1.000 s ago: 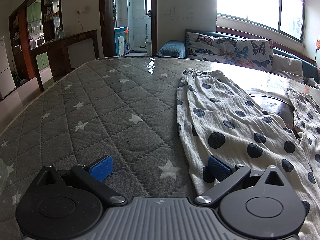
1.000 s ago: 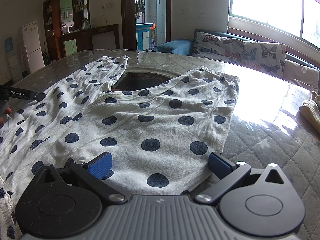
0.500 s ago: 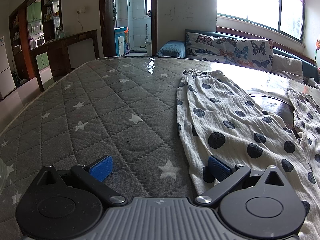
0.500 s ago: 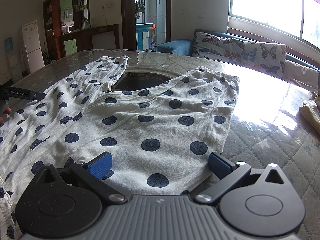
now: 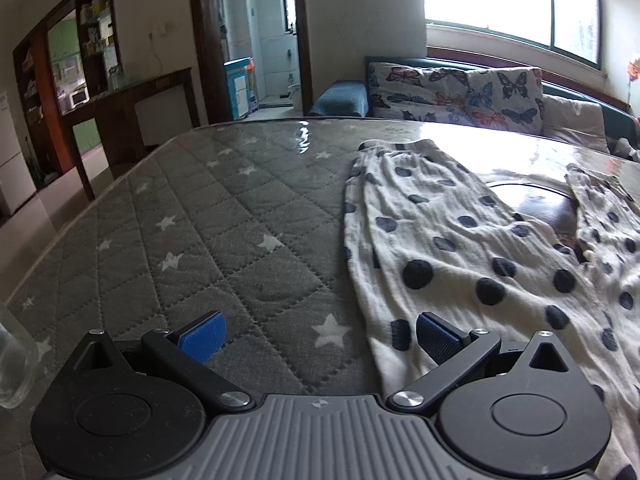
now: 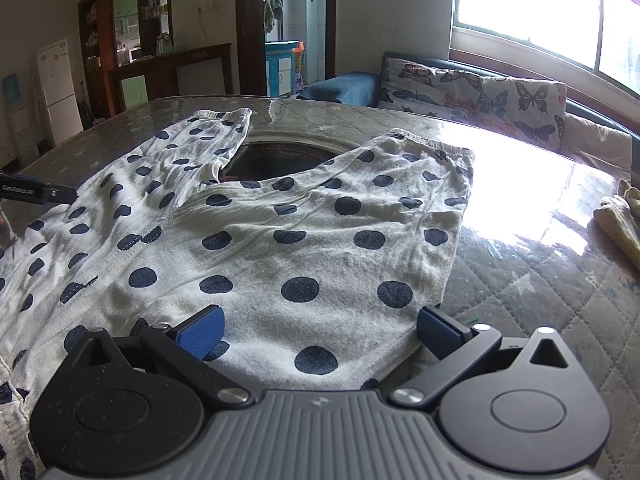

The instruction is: Fold clothes

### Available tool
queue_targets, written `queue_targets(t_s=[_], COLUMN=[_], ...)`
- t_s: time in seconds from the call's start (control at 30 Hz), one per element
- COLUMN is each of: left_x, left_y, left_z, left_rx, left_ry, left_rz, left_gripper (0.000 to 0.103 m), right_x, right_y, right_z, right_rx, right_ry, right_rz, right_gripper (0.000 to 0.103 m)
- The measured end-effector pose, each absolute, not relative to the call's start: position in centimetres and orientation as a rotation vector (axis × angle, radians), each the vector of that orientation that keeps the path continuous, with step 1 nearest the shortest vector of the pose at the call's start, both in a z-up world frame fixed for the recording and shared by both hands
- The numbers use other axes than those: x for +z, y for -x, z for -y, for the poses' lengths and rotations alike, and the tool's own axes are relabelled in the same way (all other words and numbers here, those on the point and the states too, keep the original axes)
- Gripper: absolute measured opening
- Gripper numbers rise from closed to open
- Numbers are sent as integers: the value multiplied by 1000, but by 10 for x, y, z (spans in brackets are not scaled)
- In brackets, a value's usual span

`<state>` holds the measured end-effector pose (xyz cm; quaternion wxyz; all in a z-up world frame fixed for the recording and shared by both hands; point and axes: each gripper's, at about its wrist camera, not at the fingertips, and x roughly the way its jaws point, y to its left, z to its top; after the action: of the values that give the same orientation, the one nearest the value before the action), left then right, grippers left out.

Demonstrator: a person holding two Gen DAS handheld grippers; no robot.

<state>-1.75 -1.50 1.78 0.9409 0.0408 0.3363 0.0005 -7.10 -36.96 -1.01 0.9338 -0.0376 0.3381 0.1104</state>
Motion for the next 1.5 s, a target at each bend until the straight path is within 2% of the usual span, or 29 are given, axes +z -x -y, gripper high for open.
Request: queue_targets(t_s=[0.4, 0.77, 0.9, 0.97, 1.07, 1.17, 1.23, 1.5], left_x=[49, 71, 70, 68, 64, 56, 49, 32], left_y=[60, 127, 151, 164, 178, 181, 180, 174], left_z=[68, 147, 175, 188, 201, 210, 215, 223], left_rx=[-203, -756, -967, -1035, -1098, -1139, -1139, -1133], left_ry=[-184, -234, -250, -284, -344, -379, -406, -445], left_rz=[-673, -650, -664, -664, -669, -694, -714, -768], left_gripper=[103, 103, 102, 98, 84, 70, 56, 53], right_x=[15, 34, 38, 40, 43, 43, 43, 41], right_y=[66, 45, 37, 32, 26, 19, 12, -21], right_z=[385, 412, 424, 431, 441, 451, 458, 478], right_rx=[171, 89, 56, 45, 30, 27, 26, 21], right_ry=[31, -20, -47, -57, -62, -96, -127, -208], right_rz=[-695, -703, -715, -720, -730, -740, -748, -774], right_gripper=[103, 103, 100, 98, 94, 86, 82, 68])
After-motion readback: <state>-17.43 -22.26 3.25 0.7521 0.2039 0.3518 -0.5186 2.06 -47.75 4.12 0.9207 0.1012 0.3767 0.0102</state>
